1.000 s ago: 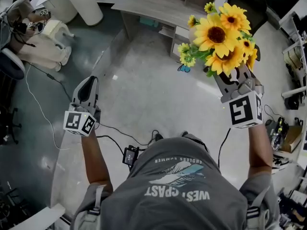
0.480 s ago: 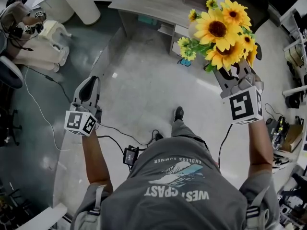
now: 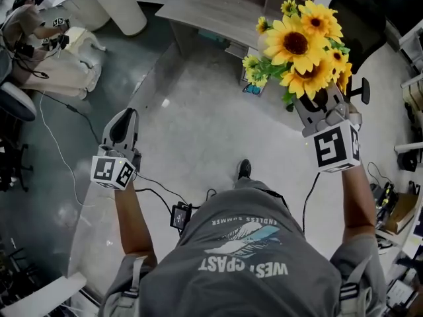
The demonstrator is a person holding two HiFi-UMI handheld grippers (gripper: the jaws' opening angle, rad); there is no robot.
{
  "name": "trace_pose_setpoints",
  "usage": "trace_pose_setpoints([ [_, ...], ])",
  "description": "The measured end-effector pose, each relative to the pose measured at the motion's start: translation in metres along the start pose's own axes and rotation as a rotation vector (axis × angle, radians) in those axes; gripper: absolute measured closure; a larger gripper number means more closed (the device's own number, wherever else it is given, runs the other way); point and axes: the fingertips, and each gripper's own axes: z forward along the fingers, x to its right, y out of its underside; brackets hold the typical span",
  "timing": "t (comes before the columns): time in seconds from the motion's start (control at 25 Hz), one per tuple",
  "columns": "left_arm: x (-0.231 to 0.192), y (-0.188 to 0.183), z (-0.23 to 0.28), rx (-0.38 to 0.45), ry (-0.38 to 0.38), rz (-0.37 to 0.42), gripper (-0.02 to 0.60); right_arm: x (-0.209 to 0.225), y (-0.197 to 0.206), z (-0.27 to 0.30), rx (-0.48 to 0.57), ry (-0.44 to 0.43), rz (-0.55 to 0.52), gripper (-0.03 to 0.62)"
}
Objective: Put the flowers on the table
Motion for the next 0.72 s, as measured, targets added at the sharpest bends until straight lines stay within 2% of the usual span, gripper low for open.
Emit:
trace_pose_setpoints([
  [0.16,0.002,0.002,0.006,-0.049,0.048,-0.022,0.535,0.0,-0.001,-0.003,-0.054,-0.023,0.031,0.494],
  [0.28,0.001,-0.001,0.005,-0.062,0.056,-0.017,0.535,-0.001,-0.002,-0.003,-0.06,-0.026,0.043,0.494],
  [0.72,0.007,-0.009,-0.01,-0.043,-0.016,0.036,0.535,0.001,-0.001,0.001,0.014,-0.033,0.015,0.494],
])
